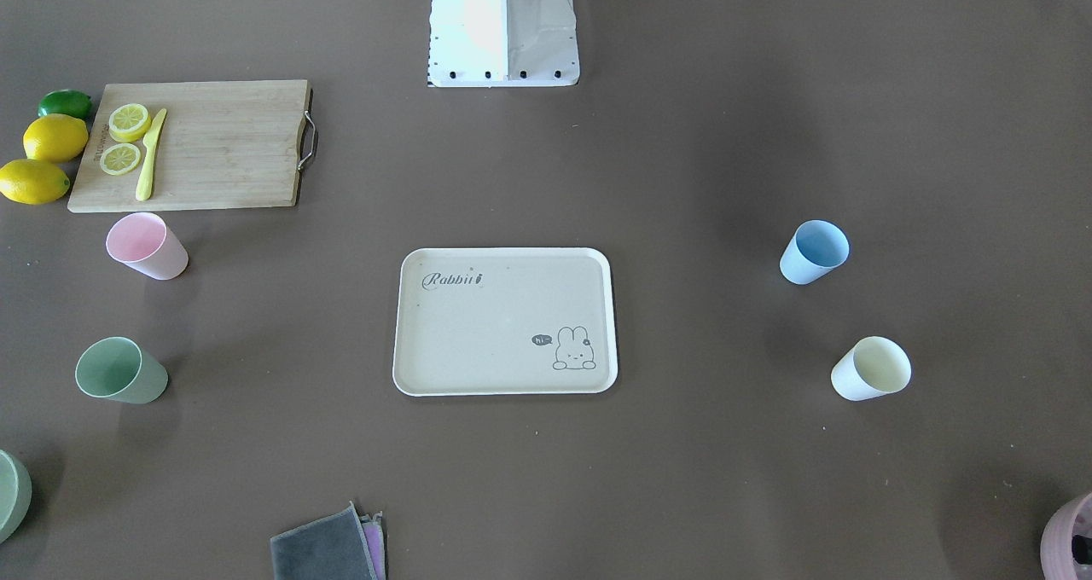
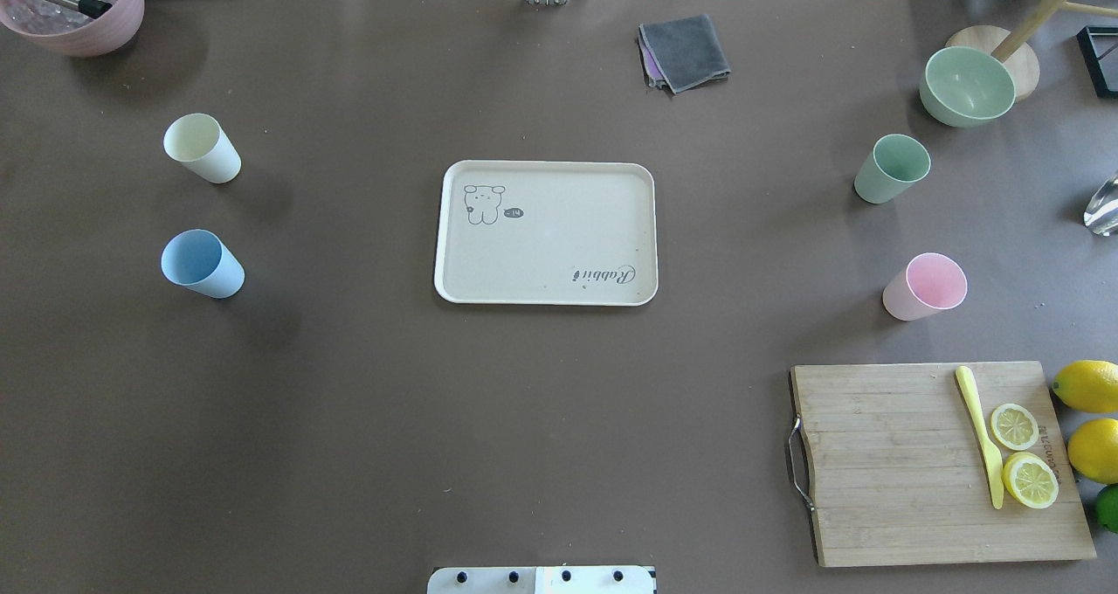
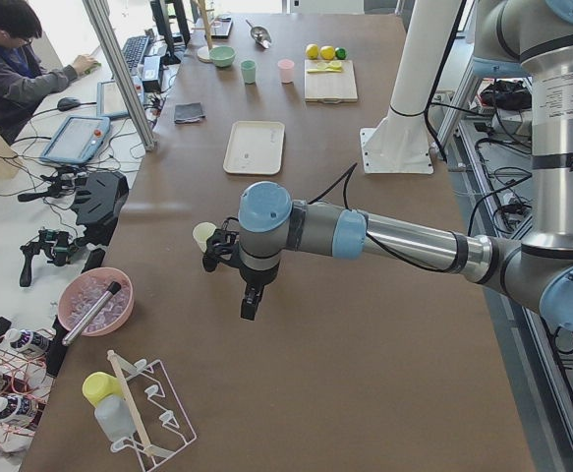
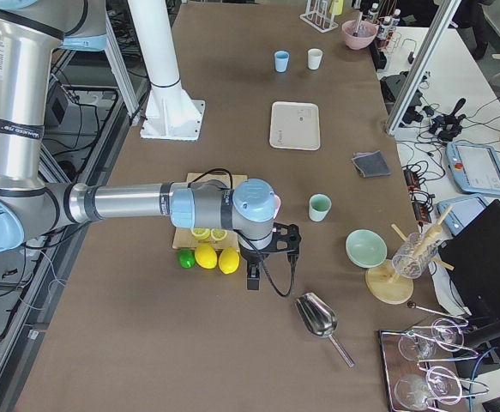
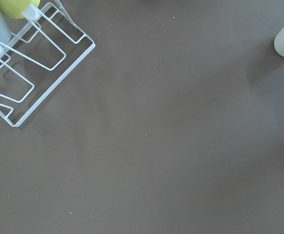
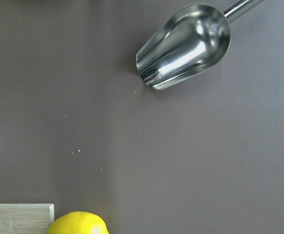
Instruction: Place all cups on tray
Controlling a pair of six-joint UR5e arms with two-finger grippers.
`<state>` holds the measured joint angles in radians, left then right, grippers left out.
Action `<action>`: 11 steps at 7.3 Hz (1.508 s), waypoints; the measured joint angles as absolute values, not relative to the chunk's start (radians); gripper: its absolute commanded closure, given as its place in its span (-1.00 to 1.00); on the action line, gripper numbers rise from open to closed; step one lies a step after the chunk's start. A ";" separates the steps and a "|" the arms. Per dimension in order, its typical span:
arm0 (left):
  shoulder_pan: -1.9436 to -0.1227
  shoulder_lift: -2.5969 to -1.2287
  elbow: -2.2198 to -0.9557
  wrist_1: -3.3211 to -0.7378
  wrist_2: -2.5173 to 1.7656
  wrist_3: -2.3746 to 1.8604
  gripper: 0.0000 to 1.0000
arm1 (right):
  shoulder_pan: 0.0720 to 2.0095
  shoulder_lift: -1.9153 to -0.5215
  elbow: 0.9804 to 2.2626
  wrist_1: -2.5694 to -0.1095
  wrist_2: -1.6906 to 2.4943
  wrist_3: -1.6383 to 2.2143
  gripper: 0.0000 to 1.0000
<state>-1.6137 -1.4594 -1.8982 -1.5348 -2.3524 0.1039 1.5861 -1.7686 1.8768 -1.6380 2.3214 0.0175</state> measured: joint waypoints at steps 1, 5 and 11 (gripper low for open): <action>-1.614 -1.460 -1.894 -1.567 -2.352 0.103 -0.96 | 1.586 -1.766 1.898 -1.637 2.320 0.014 -1.00; -1.613 -1.490 -1.858 -1.713 -2.350 0.094 -0.96 | 1.595 -1.778 1.946 -1.462 2.315 0.015 -1.00; -1.577 -1.563 -1.712 -1.970 -2.382 -0.027 -0.96 | 1.623 -1.783 1.811 -1.193 2.336 0.084 -1.00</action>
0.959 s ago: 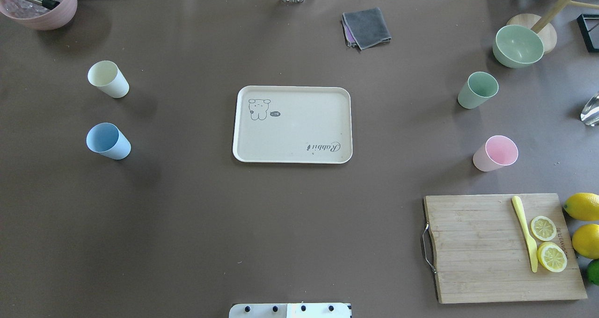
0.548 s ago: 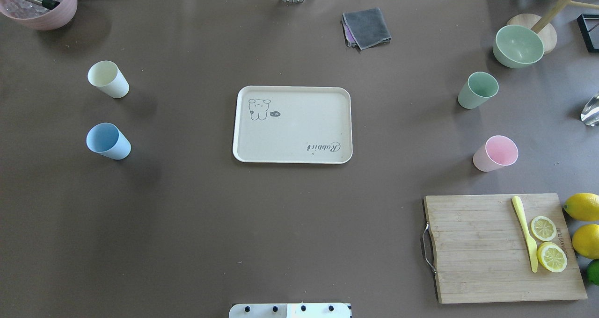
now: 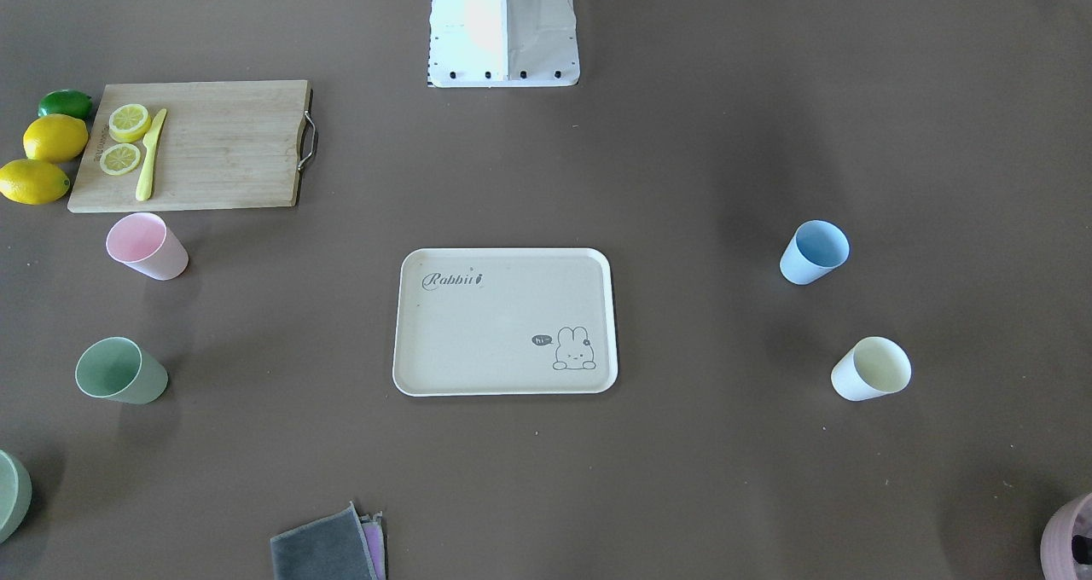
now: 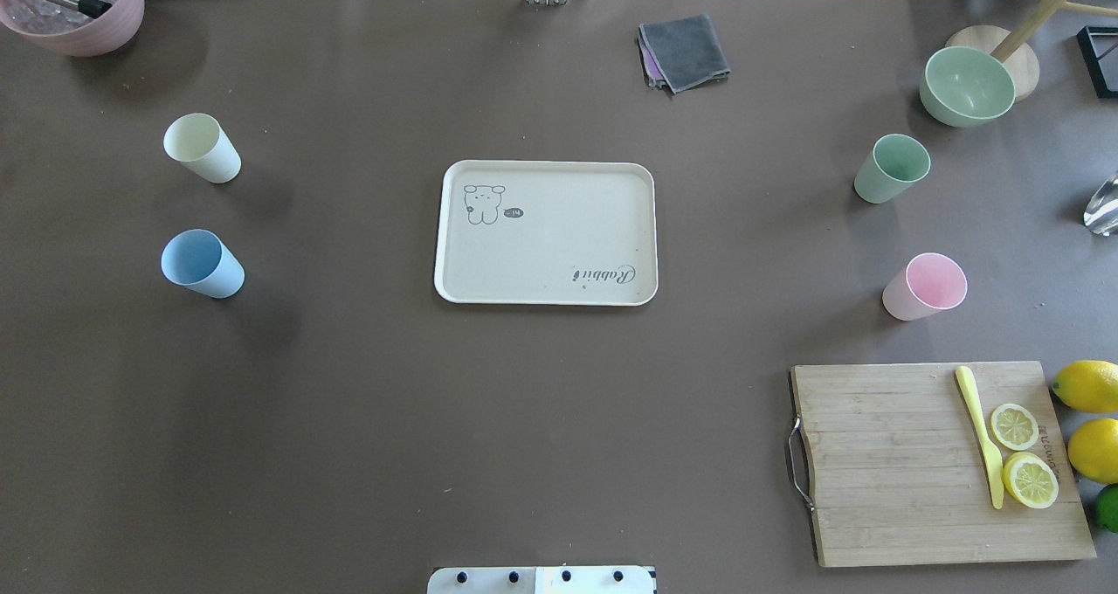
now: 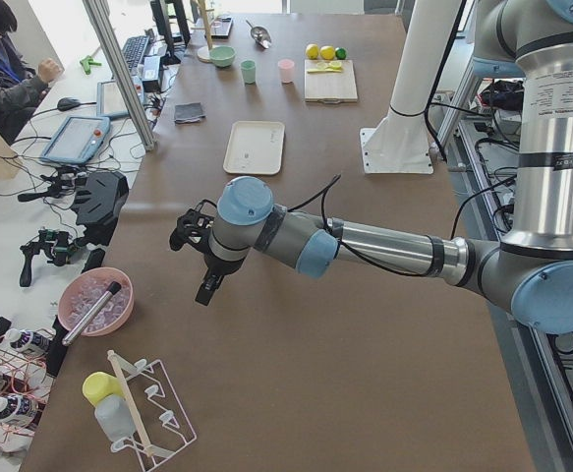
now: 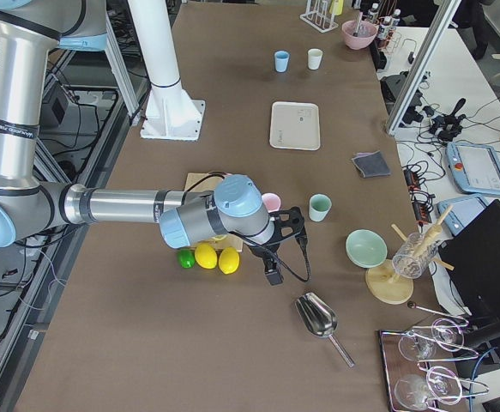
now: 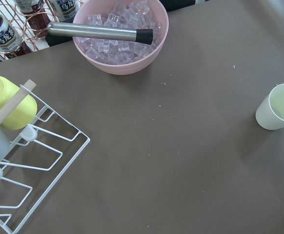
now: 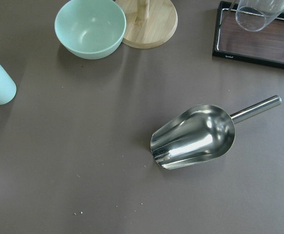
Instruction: Place all cups on tray
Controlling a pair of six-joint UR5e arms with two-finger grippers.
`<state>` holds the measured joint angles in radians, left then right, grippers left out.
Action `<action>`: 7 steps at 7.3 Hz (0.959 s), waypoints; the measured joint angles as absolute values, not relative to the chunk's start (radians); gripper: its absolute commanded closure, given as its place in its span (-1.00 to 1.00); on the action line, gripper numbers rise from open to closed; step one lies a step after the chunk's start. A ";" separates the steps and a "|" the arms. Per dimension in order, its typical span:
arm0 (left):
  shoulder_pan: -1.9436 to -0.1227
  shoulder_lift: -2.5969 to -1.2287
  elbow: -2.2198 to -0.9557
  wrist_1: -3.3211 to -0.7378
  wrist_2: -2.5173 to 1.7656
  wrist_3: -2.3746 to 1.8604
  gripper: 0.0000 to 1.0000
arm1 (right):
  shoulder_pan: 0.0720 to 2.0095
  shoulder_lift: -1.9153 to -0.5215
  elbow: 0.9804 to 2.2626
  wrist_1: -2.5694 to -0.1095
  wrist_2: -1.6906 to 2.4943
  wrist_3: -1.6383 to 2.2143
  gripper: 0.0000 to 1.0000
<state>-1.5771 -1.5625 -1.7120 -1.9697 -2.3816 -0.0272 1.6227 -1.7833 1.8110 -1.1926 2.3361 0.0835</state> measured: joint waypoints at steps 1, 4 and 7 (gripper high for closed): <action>-1.532 -1.601 -1.677 -1.984 -2.388 -0.044 -0.96 | 1.596 -1.751 1.806 -1.184 2.337 0.184 -1.00; -1.394 -1.766 -1.538 -1.999 -2.386 -0.215 -0.96 | 1.414 -1.645 1.803 -1.183 2.286 0.493 -1.00; -1.252 -1.915 -1.414 -2.014 -2.338 -0.380 -0.94 | 1.256 -1.585 1.804 -1.183 2.208 0.666 -1.00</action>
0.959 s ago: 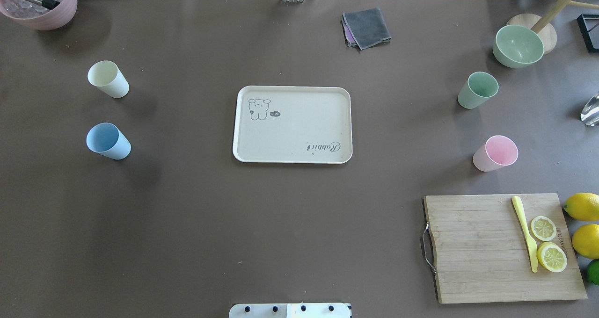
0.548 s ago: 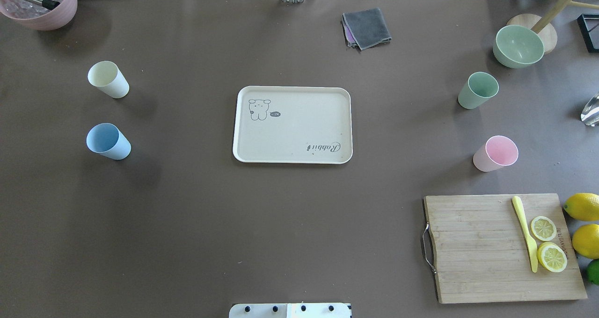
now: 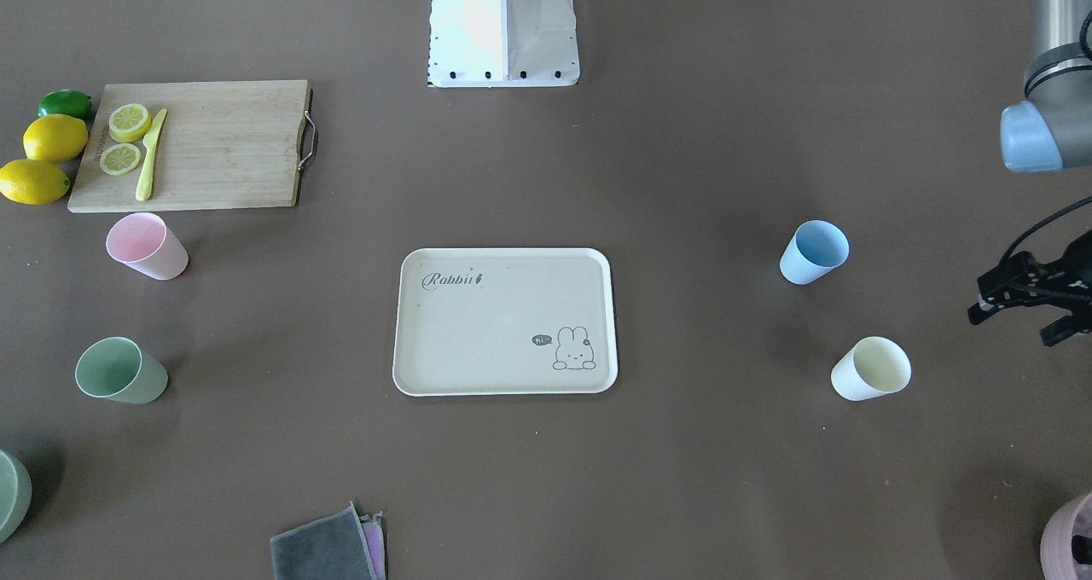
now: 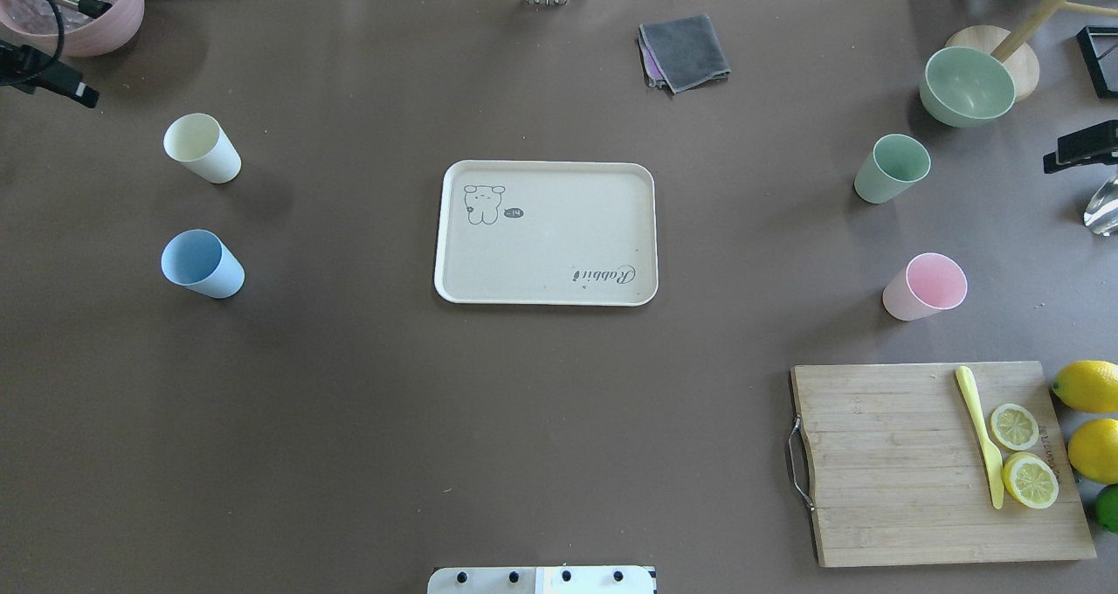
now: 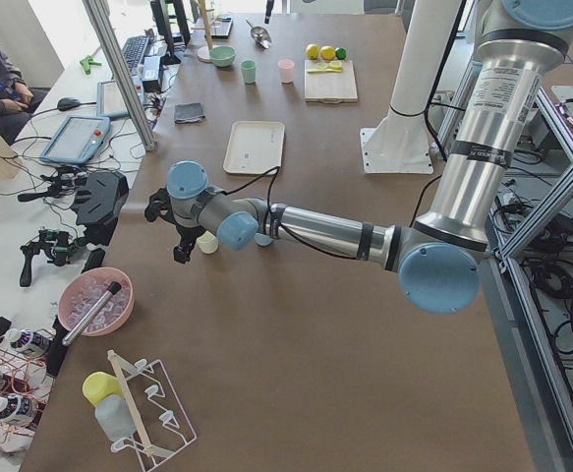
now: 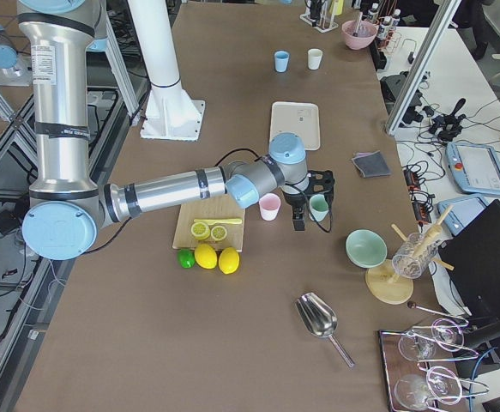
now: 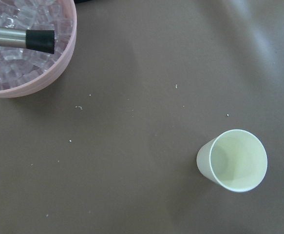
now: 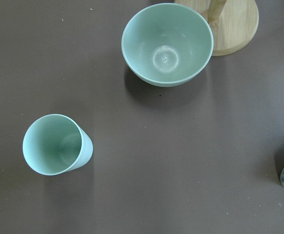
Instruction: Place all cups on tray
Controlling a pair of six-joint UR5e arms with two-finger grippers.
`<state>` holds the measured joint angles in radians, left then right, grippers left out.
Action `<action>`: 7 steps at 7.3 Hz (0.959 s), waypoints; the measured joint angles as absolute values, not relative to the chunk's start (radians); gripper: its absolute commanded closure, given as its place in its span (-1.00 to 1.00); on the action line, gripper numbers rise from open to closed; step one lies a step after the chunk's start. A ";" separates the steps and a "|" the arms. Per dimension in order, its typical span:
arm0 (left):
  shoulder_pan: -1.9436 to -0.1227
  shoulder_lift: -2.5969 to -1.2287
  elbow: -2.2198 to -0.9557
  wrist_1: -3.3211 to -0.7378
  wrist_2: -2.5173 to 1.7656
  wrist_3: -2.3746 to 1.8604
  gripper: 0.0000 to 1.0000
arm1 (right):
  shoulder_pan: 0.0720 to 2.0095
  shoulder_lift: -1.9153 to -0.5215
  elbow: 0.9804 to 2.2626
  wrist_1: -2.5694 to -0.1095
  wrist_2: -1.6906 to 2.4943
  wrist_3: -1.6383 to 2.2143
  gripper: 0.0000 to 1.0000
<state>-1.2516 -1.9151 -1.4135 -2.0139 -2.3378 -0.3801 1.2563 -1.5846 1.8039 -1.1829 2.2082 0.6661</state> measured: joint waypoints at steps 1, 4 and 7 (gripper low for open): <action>-1.206 -1.950 -1.365 -2.057 -2.298 -0.435 -0.92 | 1.241 -1.581 1.804 -1.182 2.199 0.679 -1.00; -1.155 -1.972 -1.266 -2.175 -2.249 -0.489 -0.61 | 1.234 -1.579 1.802 -1.181 2.194 0.686 -1.00; -1.120 -1.972 -1.254 -2.195 -2.229 -0.495 -0.36 | 1.233 -1.581 1.802 -1.181 2.194 0.686 -1.00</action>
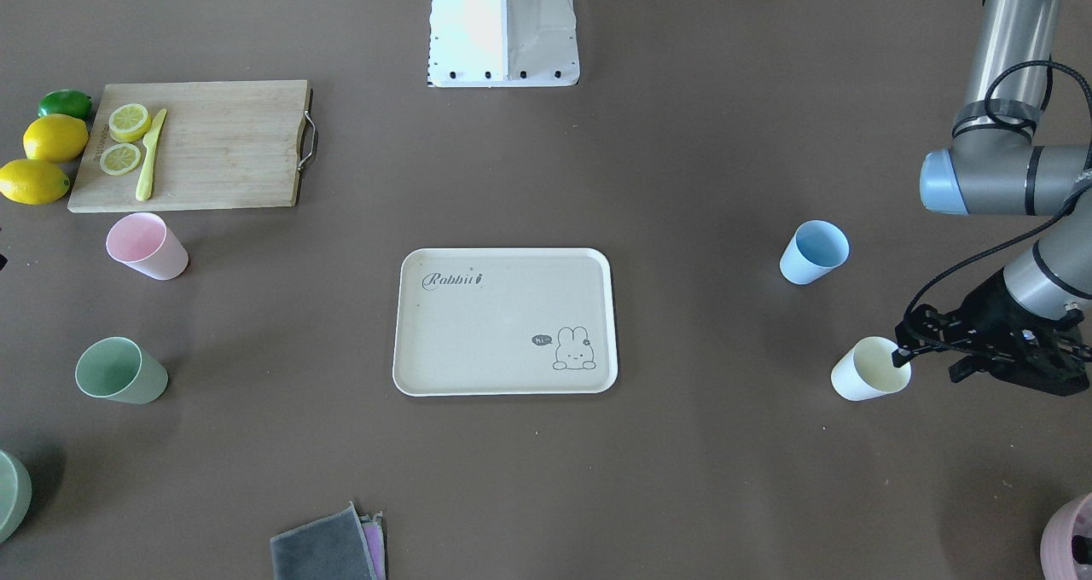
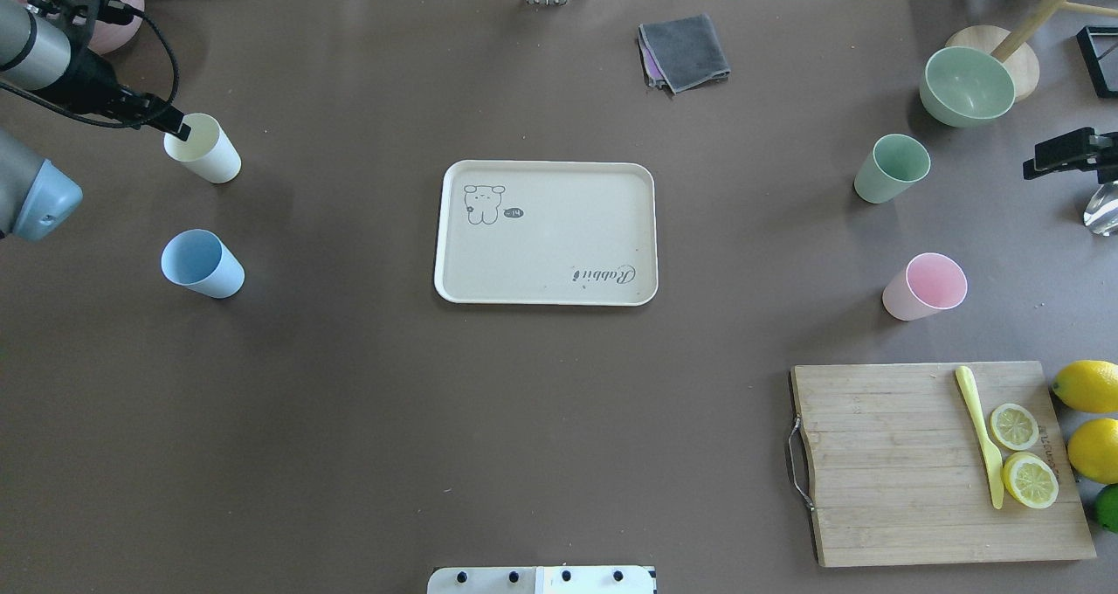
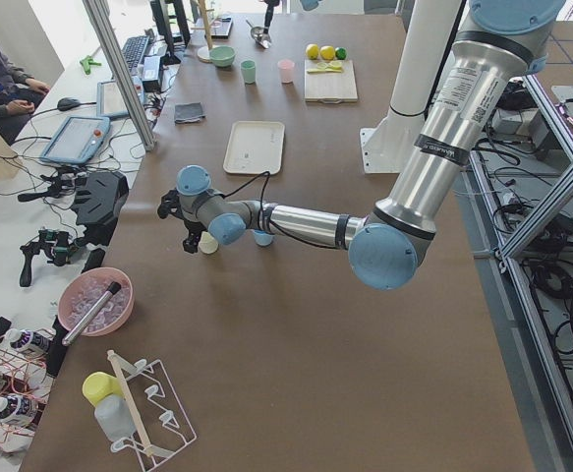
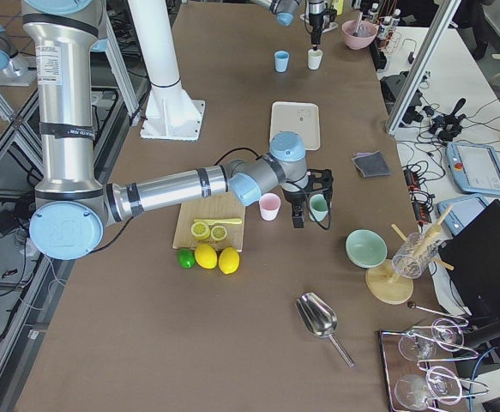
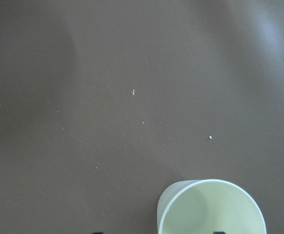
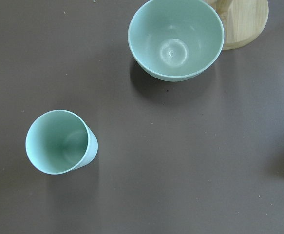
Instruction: Place all cups on tray
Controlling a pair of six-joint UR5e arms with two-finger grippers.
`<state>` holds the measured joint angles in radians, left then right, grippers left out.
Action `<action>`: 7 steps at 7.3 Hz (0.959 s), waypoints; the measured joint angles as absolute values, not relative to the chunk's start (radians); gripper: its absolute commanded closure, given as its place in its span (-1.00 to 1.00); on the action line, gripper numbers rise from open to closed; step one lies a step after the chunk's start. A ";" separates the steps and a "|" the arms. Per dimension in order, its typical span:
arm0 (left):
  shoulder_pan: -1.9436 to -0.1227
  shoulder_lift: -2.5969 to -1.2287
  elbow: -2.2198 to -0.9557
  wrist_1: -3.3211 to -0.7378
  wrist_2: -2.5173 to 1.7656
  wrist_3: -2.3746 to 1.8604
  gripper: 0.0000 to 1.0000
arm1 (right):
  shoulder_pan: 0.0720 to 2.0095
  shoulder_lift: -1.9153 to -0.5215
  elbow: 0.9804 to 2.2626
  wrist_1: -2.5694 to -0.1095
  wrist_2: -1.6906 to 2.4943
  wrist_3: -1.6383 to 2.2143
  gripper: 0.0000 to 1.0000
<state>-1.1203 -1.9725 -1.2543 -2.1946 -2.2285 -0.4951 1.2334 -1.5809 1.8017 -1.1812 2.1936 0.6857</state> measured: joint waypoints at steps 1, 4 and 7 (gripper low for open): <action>-1.109 -1.973 -1.245 -2.207 -2.208 -0.502 0.06 | 1.233 -1.582 1.801 -1.181 2.194 0.686 -1.00; -1.097 -1.974 -1.229 -2.224 -2.189 -0.518 1.00 | 1.233 -1.584 1.801 -1.181 2.194 0.686 -1.00; -1.088 -2.019 -1.279 -2.212 -2.194 -0.619 1.00 | 1.233 -1.587 1.802 -1.177 2.195 0.686 -1.00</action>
<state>-1.0881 -2.0193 -1.2788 -2.2124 -2.1939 -0.6187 1.2333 -1.5872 1.8019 -1.1770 2.1946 0.6857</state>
